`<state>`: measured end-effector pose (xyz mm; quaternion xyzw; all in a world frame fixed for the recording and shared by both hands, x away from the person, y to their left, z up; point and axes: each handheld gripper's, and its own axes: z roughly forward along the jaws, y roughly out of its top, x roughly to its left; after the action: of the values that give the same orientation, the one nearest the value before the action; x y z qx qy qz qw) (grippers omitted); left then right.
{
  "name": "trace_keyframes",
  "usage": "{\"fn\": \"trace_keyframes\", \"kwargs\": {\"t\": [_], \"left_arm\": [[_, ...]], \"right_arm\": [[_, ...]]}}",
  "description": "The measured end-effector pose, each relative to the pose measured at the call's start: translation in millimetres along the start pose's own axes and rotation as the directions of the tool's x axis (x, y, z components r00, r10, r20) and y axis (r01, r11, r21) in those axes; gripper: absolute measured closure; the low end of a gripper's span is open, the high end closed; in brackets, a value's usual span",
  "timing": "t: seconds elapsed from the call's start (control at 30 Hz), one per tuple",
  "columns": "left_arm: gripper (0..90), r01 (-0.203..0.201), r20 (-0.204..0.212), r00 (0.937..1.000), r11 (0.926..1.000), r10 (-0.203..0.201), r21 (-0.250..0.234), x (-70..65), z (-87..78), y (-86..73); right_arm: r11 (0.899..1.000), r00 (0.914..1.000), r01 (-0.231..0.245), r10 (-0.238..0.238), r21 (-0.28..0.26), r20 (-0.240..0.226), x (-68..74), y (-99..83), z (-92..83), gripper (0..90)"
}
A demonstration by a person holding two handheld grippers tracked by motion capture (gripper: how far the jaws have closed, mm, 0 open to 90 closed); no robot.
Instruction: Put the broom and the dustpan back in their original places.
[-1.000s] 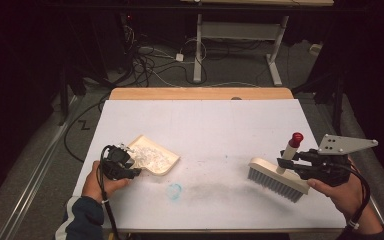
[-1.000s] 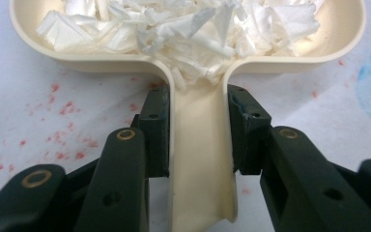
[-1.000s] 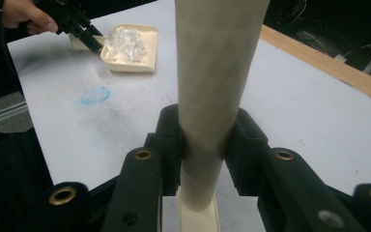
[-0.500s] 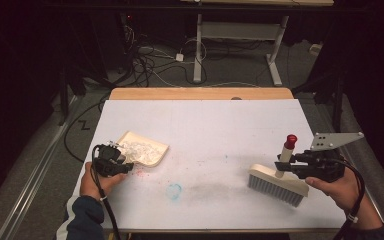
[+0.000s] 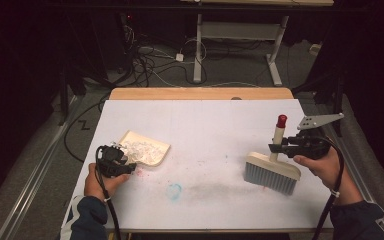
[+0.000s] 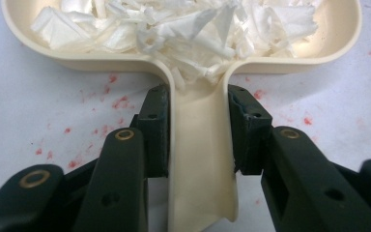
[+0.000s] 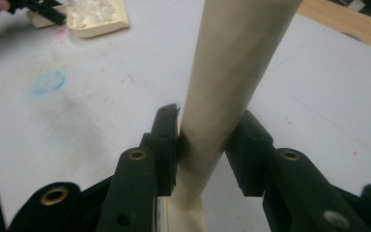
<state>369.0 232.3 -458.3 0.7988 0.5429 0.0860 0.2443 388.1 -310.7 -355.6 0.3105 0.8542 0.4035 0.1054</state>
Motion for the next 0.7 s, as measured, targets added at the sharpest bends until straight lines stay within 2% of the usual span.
{"fn": "trace_keyframes", "kwargs": {"t": [0.07,0.23,0.43,0.5,0.63,0.7], "left_arm": [[62.1,-0.008,0.014,0.9999,1.0000,0.008,0.002,-1.9,1.1,-0.6],[61.3,-0.006,0.013,0.9999,0.9999,0.006,-0.014,-5.6,0.7,-2.5],[59.4,-0.002,0.034,0.9994,0.9998,0.003,-0.019,-10.9,0.1,-7.8],[58.3,-0.003,0.039,0.9992,0.9998,0.003,-0.020,-13.2,0.3,-8.5],[54.6,0.001,0.068,0.9977,0.9997,0.001,-0.025,-22.1,0.2,-10.6],[52.1,0.011,0.067,0.9977,0.9997,-0.009,-0.023,-28.4,0.1,-11.9]], "right_arm": [[1.000,0.9998,-0.018,0.018,-0.003,0.009,-4.7,3.1,5.6,66.9],[0.999,0.9979,-0.045,0.045,-0.018,0.046,-12.4,9.3,20.0,65.4],[0.993,0.9895,-0.099,0.105,-0.062,0.099,-19.6,11.2,33.6,65.9],[0.992,0.9880,-0.105,0.111,-0.066,0.107,-20.8,11.3,36.1,65.9],[0.989,0.9814,-0.125,0.135,-0.081,0.136,-23.6,10.4,39.5,65.8],[0.988,0.9790,-0.131,0.142,-0.084,0.146,-24.7,10.3,41.9,65.6]]}}
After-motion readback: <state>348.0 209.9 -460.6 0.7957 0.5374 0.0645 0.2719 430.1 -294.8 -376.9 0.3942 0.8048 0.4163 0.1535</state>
